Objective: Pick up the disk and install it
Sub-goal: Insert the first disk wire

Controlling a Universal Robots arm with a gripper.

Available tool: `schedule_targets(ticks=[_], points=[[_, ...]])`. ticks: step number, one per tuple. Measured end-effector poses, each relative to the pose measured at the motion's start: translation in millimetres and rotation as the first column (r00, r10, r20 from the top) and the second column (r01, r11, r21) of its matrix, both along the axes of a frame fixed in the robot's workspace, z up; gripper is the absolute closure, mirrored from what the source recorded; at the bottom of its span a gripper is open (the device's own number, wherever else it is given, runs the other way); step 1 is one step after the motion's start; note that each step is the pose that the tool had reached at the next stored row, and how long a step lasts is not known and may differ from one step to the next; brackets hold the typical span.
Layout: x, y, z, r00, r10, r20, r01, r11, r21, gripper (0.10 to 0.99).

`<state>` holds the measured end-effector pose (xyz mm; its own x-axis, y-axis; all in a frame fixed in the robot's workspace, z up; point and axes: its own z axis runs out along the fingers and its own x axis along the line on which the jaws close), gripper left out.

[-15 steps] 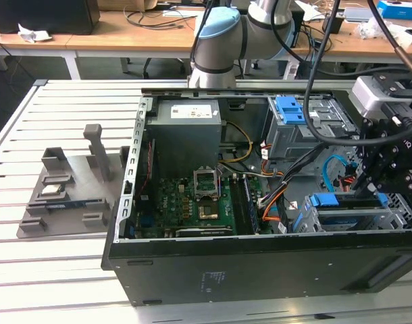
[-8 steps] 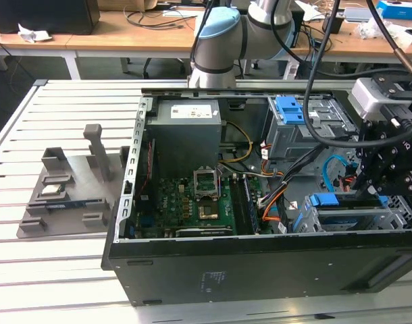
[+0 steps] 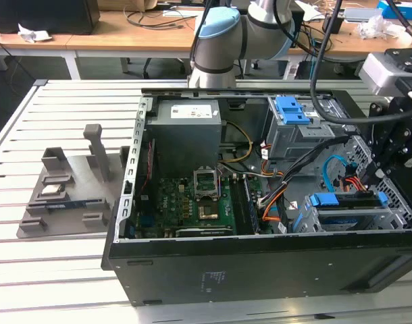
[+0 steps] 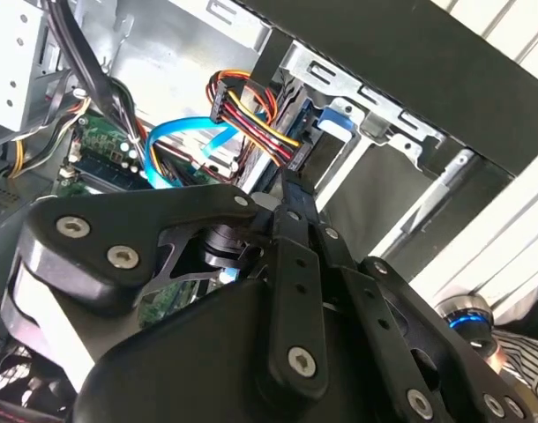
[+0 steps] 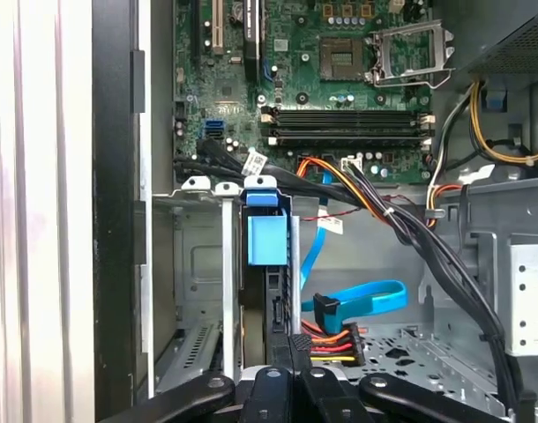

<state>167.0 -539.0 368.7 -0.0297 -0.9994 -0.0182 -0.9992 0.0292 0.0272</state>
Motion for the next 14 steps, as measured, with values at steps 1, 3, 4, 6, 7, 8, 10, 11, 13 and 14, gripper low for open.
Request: schedule_targets(ticks=[1,3,4,6,7,8,10,11,13,14], points=[[0.0,0.0,2.6,1.0,0.0,0.0,0.0,1.0,0.0,0.98],[0.0,0.0,10.6,1.0,0.0,-0.0001,0.0,1.0,0.0,0.98],[0.0,0.0,12.3,1.0,0.0,0.0,0.0,1.0,0.0,0.98],[0.0,0.0,14.2,1.0,0.0,0.0,0.0,1.0,0.0,0.98],[0.0,0.0,14.8,1.0,0.0,0.0,0.0,1.0,0.0,0.98],[0.0,0.1,15.6,1.0,0.0,0.0,0.0,1.0,0.0,0.98],[0.0,0.1,19.9,1.0,0.0,0.0,0.0,1.0,0.0,0.98],[0.0,0.0,21.3,1.0,0.0,0.0,0.0,1.0,0.0,0.98],[0.0,0.0,22.3,1.0,0.0,0.0,0.0,1.0,0.0,0.98],[0.0,0.0,22.4,1.0,0.0,0.0,0.0,1.0,0.0,0.98]])
